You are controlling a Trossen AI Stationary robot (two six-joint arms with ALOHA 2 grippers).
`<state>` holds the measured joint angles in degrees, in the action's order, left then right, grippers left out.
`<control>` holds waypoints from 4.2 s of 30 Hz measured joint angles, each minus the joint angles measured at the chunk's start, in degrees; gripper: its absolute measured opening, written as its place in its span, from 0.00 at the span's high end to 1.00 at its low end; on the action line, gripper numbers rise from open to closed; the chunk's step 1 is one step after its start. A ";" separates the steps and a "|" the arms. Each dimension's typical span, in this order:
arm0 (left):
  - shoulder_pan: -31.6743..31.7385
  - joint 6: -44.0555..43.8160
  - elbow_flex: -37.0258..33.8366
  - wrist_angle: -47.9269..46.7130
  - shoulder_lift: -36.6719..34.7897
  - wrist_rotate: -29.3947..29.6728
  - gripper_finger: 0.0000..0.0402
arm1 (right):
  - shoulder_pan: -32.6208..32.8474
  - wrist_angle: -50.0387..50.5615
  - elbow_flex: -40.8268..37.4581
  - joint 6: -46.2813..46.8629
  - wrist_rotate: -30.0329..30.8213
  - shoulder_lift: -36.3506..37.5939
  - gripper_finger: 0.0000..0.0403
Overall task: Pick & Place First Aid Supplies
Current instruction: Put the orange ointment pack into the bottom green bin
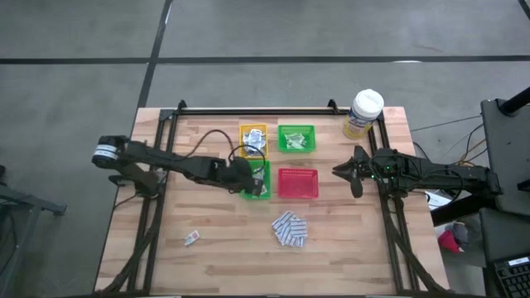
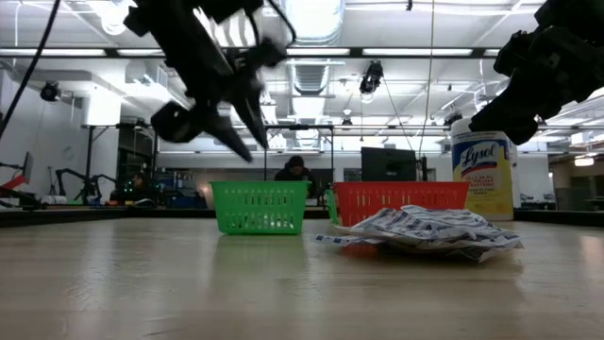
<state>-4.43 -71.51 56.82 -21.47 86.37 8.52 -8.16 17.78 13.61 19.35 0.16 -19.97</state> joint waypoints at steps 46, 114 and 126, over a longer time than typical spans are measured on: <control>-26.64 -11.35 -10.29 -30.77 -10.65 -31.57 0.73 | 0.02 0.02 0.00 -0.02 -0.01 0.00 0.79; -27.92 -15.85 -20.39 -15.47 -2.30 -34.31 0.79 | 0.00 0.02 0.00 -0.04 0.00 0.02 0.83; -28.00 -15.69 -20.39 -15.11 -2.30 -34.64 0.99 | 0.01 0.02 0.00 -0.03 0.00 0.00 0.79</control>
<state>-32.42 -87.20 36.42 -36.58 84.07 -26.12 -8.15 17.80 13.61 19.32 0.16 -19.97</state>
